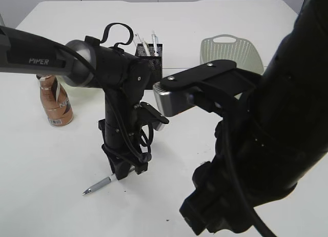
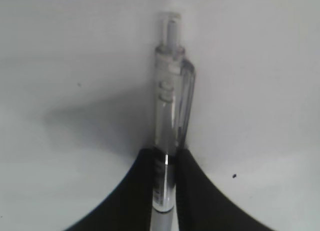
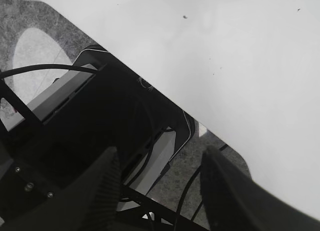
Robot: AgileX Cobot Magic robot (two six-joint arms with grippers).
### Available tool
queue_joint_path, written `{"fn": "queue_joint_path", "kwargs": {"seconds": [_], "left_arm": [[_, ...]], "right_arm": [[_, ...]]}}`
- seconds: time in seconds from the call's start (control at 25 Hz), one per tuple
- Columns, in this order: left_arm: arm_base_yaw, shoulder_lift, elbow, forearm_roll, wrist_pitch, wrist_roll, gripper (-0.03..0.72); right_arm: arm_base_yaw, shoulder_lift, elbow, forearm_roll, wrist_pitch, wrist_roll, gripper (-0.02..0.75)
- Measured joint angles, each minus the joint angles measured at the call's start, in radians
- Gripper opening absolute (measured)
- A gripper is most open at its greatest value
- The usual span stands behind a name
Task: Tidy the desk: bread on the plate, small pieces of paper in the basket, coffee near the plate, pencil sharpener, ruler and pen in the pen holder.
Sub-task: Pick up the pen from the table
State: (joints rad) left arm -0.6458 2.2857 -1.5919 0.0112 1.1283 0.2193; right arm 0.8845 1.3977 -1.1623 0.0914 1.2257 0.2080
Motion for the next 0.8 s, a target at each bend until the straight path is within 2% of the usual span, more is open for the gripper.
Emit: {"fn": "queue_joint_path", "kwargs": {"seconds": [0.32, 0.64, 0.8], "left_arm": [[0.002, -0.009, -0.001, -0.044, -0.035, -0.001, 0.075], [0.048, -0.032, 0.016, -0.136, -0.097, -0.001, 0.073], [0.066, -0.062, 0.016, -0.145, -0.144, -0.002, 0.073]], "right_arm": [[0.000, 0.000, -0.002, 0.000, 0.000, 0.000, 0.384], [0.000, 0.000, -0.002, 0.000, 0.002, 0.000, 0.384], [0.000, 0.000, -0.007, 0.000, 0.002, 0.000, 0.384]]}}
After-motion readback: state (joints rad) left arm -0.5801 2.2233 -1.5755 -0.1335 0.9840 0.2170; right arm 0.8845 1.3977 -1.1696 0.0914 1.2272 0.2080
